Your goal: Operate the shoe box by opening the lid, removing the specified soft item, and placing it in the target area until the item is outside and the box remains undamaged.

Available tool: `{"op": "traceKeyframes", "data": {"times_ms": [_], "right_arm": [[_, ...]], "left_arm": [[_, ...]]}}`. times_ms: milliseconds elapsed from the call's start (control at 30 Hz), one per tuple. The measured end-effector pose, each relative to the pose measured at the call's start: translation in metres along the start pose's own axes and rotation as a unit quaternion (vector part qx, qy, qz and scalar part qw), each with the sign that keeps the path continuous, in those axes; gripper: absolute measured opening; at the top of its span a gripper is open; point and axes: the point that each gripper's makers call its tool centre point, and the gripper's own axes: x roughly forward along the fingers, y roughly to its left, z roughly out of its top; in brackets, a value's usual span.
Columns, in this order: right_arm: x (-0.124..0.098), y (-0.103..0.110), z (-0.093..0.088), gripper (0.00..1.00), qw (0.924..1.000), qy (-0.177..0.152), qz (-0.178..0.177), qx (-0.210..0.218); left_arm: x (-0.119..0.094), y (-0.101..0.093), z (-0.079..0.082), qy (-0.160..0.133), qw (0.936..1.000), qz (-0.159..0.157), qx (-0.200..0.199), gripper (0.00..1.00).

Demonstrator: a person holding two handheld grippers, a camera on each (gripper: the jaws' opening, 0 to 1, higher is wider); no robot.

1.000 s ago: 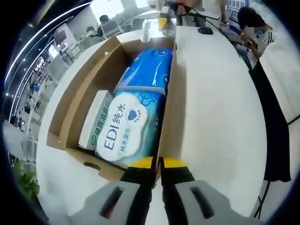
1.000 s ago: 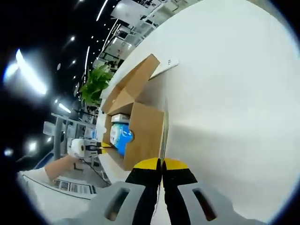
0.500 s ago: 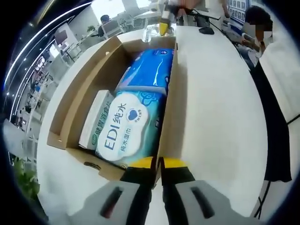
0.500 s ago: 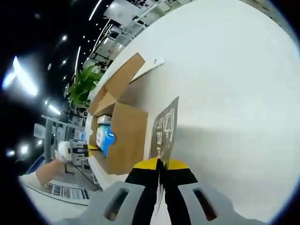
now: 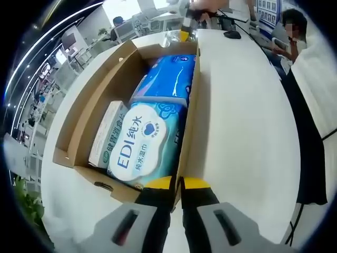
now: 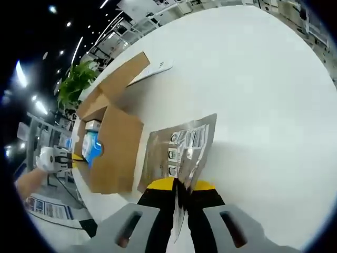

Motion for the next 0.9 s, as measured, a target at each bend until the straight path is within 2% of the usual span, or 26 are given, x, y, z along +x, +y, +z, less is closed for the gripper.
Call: {"op": "traceKeyframes", "data": {"times_ms": [167, 300, 367, 600, 667, 800, 867, 900], "right_arm": [[0.006, -0.003, -0.002, 0.06, 1.0000, 0.003, -0.008, -0.005], [0.012, -0.019, -0.002, 0.09, 0.9994, 0.015, -0.031, -0.009], [0.012, -0.020, 0.000, 0.09, 0.9995, 0.013, -0.029, -0.006], [0.015, -0.009, -0.013, 0.11, 0.9991, 0.011, -0.041, -0.008], [0.018, -0.006, -0.025, 0.11, 0.9979, 0.003, -0.064, -0.001], [0.018, -0.003, -0.026, 0.12, 0.9971, 0.002, -0.076, -0.005], [0.018, -0.004, -0.029, 0.13, 0.9951, 0.005, -0.096, -0.025], [0.017, -0.010, -0.029, 0.14, 0.9927, 0.012, -0.116, -0.030]], "left_arm": [[0.000, 0.000, 0.000, -0.001, 1.0000, 0.004, -0.001, 0.04], [0.000, 0.001, 0.000, 0.000, 1.0000, 0.007, -0.004, 0.04], [0.000, 0.001, 0.000, 0.000, 1.0000, 0.007, -0.003, 0.04], [0.000, 0.001, 0.001, 0.001, 0.9999, 0.013, -0.005, 0.04], [0.000, 0.001, 0.000, 0.000, 0.9999, 0.012, -0.004, 0.04], [0.000, 0.001, 0.000, 0.001, 0.9999, 0.013, -0.005, 0.04], [0.000, 0.001, 0.000, 0.000, 0.9999, 0.013, -0.006, 0.04], [0.000, 0.002, 0.000, 0.000, 0.9999, 0.013, -0.006, 0.04]]}}
